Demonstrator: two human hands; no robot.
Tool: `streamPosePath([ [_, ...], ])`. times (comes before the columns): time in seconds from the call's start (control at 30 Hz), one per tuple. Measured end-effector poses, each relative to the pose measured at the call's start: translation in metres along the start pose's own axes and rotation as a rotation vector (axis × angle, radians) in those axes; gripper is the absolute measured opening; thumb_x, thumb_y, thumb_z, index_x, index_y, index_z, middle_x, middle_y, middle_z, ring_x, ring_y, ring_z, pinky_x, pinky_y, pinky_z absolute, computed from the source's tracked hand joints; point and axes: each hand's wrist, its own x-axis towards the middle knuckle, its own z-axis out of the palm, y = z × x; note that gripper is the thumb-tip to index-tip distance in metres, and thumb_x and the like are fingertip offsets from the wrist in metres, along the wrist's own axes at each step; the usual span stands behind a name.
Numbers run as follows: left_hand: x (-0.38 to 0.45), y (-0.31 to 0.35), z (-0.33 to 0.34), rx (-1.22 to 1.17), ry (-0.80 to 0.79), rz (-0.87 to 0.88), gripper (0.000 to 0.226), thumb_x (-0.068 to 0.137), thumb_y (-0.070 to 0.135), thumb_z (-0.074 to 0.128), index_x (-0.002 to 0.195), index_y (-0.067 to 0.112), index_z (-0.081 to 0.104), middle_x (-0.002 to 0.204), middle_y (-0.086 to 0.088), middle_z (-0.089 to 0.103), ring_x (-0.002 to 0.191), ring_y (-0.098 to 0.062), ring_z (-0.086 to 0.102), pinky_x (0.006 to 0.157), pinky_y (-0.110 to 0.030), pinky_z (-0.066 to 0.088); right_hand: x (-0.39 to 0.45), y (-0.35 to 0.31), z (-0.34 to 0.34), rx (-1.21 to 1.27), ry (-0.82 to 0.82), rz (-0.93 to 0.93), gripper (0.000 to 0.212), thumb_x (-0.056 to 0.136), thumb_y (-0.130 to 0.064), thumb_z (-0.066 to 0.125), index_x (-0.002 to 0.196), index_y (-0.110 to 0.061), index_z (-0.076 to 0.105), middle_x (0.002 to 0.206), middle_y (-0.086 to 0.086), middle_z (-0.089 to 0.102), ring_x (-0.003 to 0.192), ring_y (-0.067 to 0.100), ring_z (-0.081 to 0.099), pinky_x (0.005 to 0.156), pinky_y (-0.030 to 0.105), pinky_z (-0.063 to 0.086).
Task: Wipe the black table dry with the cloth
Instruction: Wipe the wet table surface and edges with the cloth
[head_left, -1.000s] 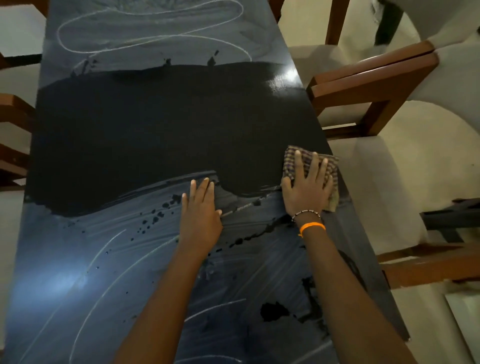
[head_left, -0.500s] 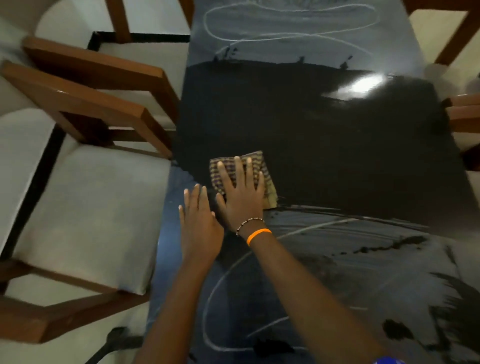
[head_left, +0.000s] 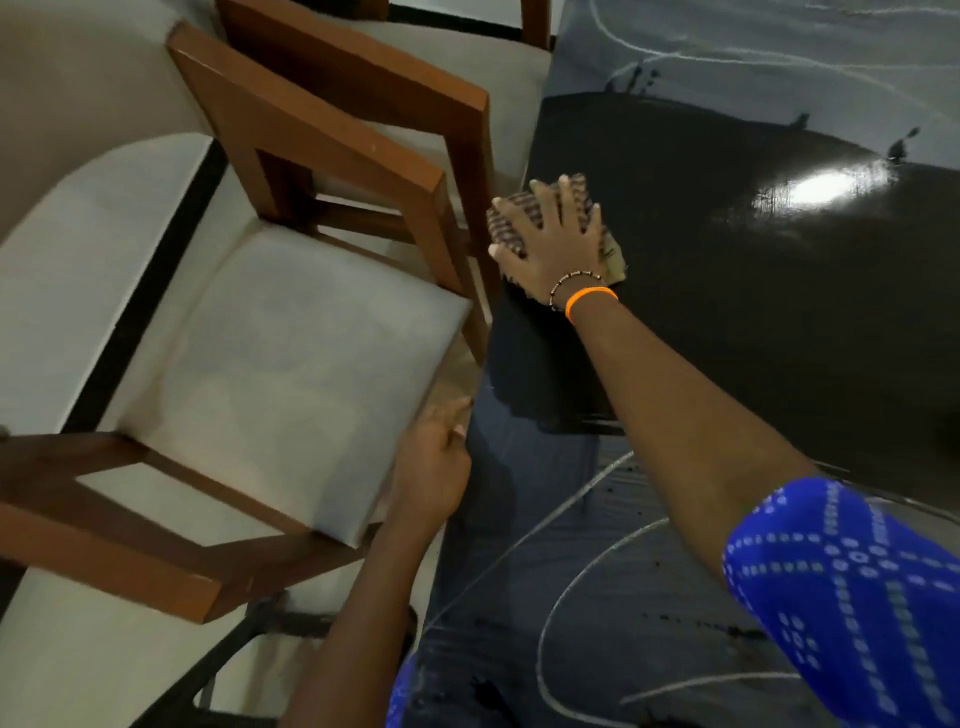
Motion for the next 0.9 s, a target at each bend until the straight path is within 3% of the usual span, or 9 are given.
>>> streamPosePath([
  [0.13,-0.007,0.001,-0.005,-0.121,0.003,-0.072,0.039,0.094,0.000,0.037,0.128,0.010,0.052,0.131,-0.008,0.055,0.119,-0.023,0.052,0.103,-0.035,0.040,-0.061,-0.019,0.015,0.015,0.046,-0.018,0.059,0.090,-0.052,0.041,0.145,-0.040,0.024,0.157,0.008,0.019,0.146,0.034,0.005,0.112,0.062,0.002],
  [0.2,-0.011,0.002,-0.008,-0.192,0.028,-0.106,0.037,0.095,0.003,0.039,0.129,0.013,0.048,0.129,-0.007,0.055,0.114,-0.021,0.055,0.099,-0.038,0.044,-0.113,-0.038,0.026,0.037,0.083,-0.072,0.058,0.088,-0.051,0.043,0.143,-0.037,0.031,0.154,0.011,0.027,0.144,0.037,0.013,0.111,0.064,0.005],
  [0.3,-0.021,0.004,-0.008,-0.257,0.062,-0.117,0.034,0.095,0.013,0.042,0.126,0.028,0.043,0.115,0.005,0.057,0.103,-0.006,0.056,0.086,-0.026,0.048,-0.184,-0.062,0.042,0.013,0.110,-0.198,0.058,0.084,-0.052,0.049,0.139,-0.035,0.040,0.147,0.011,0.040,0.141,0.038,0.026,0.109,0.065,0.013],
  [0.43,-0.035,0.004,0.001,-0.141,0.063,-0.145,0.041,0.094,0.010,0.042,0.135,0.015,0.038,0.129,-0.007,0.048,0.117,-0.022,0.049,0.100,-0.040,0.042,-0.217,-0.041,0.041,0.018,0.084,-0.233,0.057,0.085,-0.051,0.047,0.140,-0.038,0.039,0.146,0.007,0.041,0.140,0.035,0.028,0.112,0.060,0.019],
  [0.6,-0.041,0.005,0.020,-0.130,0.030,-0.177,0.045,0.091,0.005,0.043,0.135,0.010,0.039,0.131,-0.007,0.050,0.113,-0.015,0.049,0.099,-0.029,0.039,-0.230,0.052,0.021,-0.057,0.086,0.068,0.059,0.085,-0.052,0.037,0.142,-0.037,0.034,0.150,0.006,0.036,0.141,0.034,0.027,0.111,0.057,0.023],
  [0.73,-0.038,0.008,0.031,-0.182,0.006,-0.187,0.038,0.086,0.002,0.046,0.123,0.012,0.051,0.126,-0.011,0.057,0.117,-0.026,0.053,0.103,-0.046,0.041,-0.260,0.144,0.004,-0.058,0.130,0.438,0.068,0.082,-0.056,0.025,0.144,-0.032,0.032,0.153,0.009,0.029,0.142,0.035,0.021,0.110,0.058,0.022],
  [0.8,-0.040,0.006,0.032,-0.216,0.019,-0.191,0.035,0.087,0.003,0.045,0.120,0.013,0.052,0.124,-0.005,0.058,0.115,-0.024,0.055,0.102,-0.045,0.043,-0.267,0.157,0.002,-0.015,0.157,0.605,0.069,0.082,-0.056,0.025,0.145,-0.030,0.030,0.153,0.011,0.027,0.143,0.036,0.018,0.112,0.059,0.018],
  [0.9,-0.048,0.000,0.029,-0.288,0.082,-0.197,0.038,0.089,0.003,0.041,0.125,0.014,0.049,0.112,0.010,0.051,0.108,-0.012,0.050,0.097,-0.030,0.039,-0.259,0.124,0.011,0.038,0.175,0.709,0.064,0.088,-0.050,0.035,0.147,-0.029,0.024,0.154,0.016,0.022,0.144,0.038,0.012,0.113,0.060,0.014],
])
